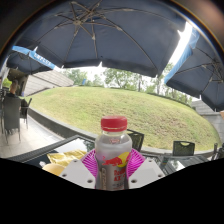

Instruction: Pour water

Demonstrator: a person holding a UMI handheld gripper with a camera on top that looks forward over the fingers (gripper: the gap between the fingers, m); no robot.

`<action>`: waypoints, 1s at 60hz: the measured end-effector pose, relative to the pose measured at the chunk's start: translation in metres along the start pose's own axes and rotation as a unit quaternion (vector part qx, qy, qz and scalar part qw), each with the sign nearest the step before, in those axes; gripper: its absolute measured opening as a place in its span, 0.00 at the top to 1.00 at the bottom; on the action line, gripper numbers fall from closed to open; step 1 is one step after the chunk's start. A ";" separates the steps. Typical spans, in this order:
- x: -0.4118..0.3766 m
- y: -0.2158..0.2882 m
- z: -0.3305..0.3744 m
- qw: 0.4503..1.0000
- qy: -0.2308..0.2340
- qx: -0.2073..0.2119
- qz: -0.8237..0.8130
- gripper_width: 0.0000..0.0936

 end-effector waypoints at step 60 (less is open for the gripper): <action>0.005 -0.093 0.081 0.992 0.039 -0.091 -0.083 0.10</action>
Point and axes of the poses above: the point between the fingertips, and its own axes, seen from behind it with the camera up: x to the right, y up, z backward, against the way the camera looks, the point moved 3 cm from there along z, backward, against the way the camera looks, and after that the axes turned 9 degrees about x, right-handed, at the moved point
